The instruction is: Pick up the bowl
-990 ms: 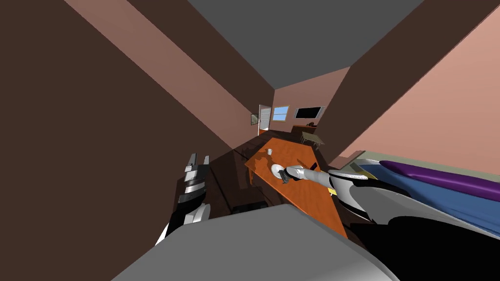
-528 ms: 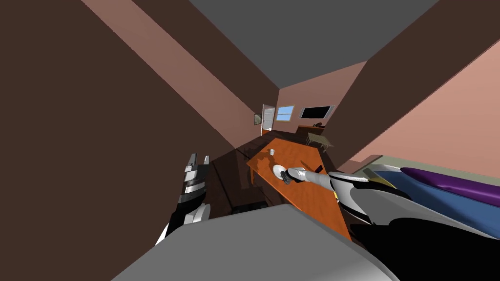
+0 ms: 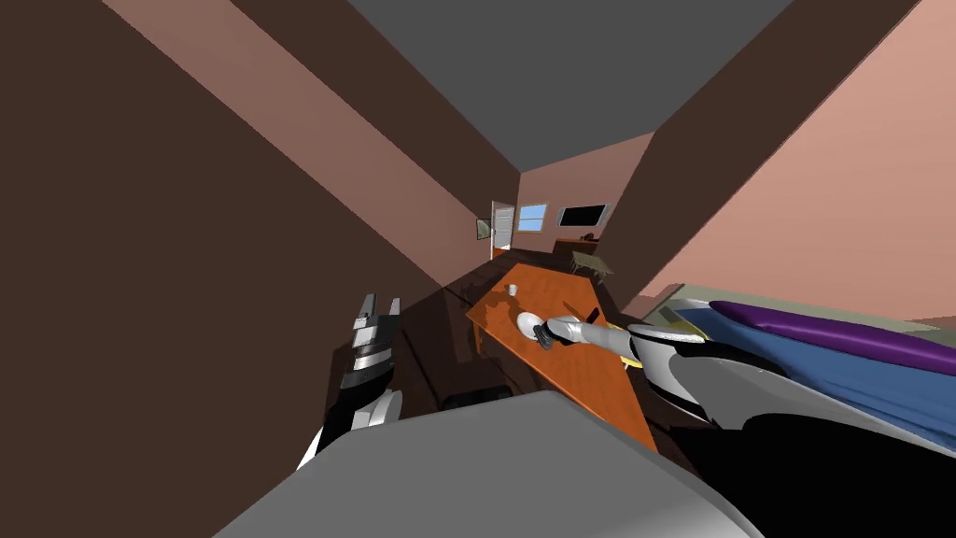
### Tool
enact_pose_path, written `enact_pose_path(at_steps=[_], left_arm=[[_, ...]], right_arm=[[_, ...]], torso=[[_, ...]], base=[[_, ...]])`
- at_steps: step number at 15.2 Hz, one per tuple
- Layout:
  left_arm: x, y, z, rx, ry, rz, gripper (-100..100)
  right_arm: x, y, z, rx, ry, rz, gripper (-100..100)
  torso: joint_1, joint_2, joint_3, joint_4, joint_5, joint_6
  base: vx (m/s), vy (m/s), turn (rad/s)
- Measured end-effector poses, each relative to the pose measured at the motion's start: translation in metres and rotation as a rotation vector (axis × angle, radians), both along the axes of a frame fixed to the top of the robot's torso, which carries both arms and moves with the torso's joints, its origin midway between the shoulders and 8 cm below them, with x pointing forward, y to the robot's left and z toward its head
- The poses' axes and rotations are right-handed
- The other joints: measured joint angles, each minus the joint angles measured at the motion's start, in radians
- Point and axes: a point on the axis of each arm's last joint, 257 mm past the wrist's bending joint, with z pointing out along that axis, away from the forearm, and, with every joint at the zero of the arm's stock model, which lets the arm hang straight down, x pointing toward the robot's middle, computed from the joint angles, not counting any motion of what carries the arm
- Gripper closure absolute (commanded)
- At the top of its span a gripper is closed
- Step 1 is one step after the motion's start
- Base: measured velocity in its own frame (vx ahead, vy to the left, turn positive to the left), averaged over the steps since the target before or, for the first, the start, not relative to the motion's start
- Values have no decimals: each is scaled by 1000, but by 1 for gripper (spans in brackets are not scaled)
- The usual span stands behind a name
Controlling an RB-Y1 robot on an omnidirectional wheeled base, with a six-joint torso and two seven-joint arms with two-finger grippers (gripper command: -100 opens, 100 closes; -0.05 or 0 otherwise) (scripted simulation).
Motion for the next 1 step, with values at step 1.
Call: enact_pose_path(at_steps=[1], left_arm=[[0,0,0,0,0,0,0]], right_arm=[[3,5,4,0,0,17,100]], torso=[[0,0,0,0,0,0]], base=[[36,22,-111]])
